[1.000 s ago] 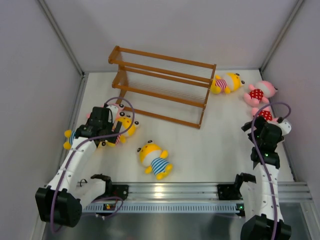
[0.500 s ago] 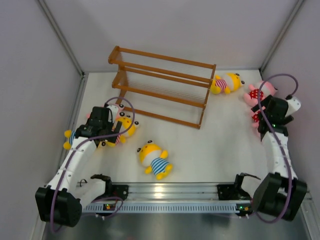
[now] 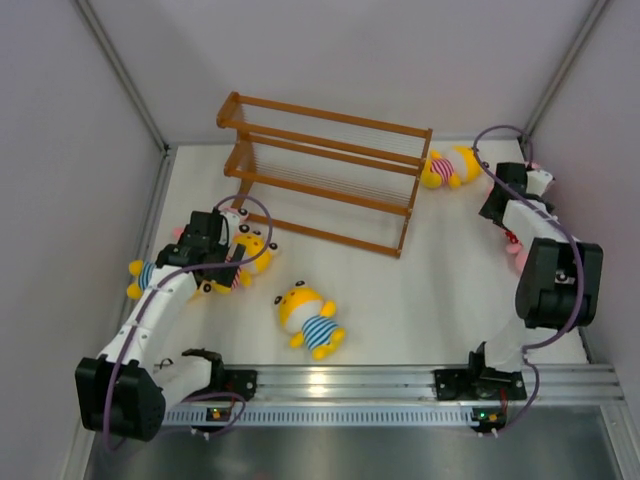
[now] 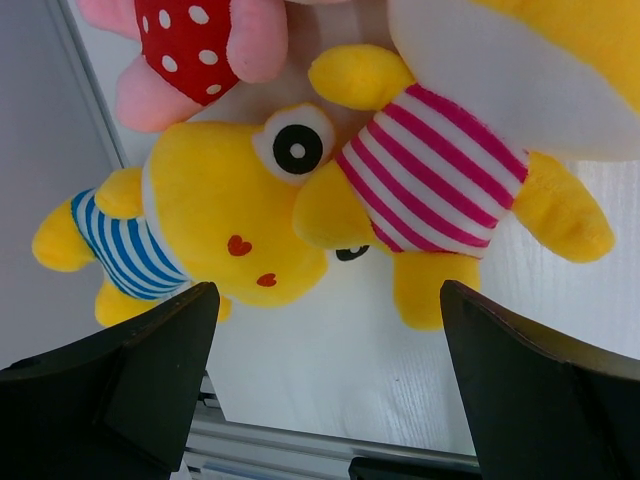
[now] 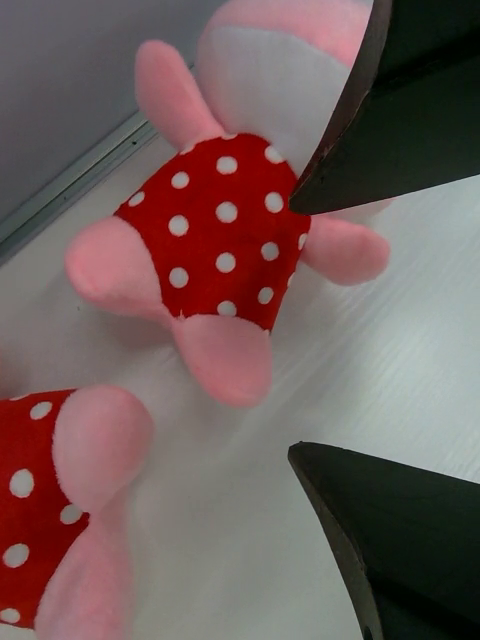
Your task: Place and organize the stuffed toys onto the shelf
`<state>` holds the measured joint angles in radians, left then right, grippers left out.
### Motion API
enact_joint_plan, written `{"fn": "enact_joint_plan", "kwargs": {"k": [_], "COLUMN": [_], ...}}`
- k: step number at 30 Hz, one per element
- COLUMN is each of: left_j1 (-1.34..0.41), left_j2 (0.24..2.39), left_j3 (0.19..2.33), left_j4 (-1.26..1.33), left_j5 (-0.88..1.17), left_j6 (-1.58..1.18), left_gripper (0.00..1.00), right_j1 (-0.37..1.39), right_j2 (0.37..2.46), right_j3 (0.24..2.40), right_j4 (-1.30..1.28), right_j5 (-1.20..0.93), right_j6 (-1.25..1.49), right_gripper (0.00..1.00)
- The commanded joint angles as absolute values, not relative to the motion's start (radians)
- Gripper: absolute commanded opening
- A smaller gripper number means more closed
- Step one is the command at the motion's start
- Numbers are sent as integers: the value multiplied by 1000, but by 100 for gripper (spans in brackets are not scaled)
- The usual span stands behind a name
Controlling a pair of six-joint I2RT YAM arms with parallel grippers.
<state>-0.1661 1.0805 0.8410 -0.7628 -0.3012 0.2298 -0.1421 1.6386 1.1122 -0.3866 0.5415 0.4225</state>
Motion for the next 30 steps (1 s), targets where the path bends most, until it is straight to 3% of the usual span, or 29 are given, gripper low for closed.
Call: {"fn": "enact_joint_plan", "kwargs": {"k": [1,8,12,13,14,15,18,25,30], "left_j1": [-161,-161,-161,-161,-161,-161,-161,-161,-161], "left_j2": [1091,1092,1100,1101,1103,1103,1097,1097,1094], "left_j3": [870,873,879,882,884,887,888,919,998], "left_j4": [-732,-732,-733,-733,-735,-735,-741,-761,-819], "left_j5": [-319,-333,-334,-334,-337,-341,-339,-302,-207], "left_j6": [225,221,221,219,221,221,221,239,261], "left_gripper": [98,98,98,98,98,98,98,98,98], "right_j1": [-118,-81,-83,-83,-83,-84,-84,-52,52], "right_j2": [1738,1911,1944,1936,1928,1919,1844,1561,1298], "right_j3": [1210,1321,1293,1287,1269,1258,1227,1092,950], "right_j4": [-426,-485,-450,-433,-420,-408,-364,-285,-232], "right_j5": [617,827,880,882,885,885,881,776,529], "right_j6": [397,292,247,244,235,229,195,55,-107], "right_gripper": [96,96,86,68,57,38,6,0,0]}}
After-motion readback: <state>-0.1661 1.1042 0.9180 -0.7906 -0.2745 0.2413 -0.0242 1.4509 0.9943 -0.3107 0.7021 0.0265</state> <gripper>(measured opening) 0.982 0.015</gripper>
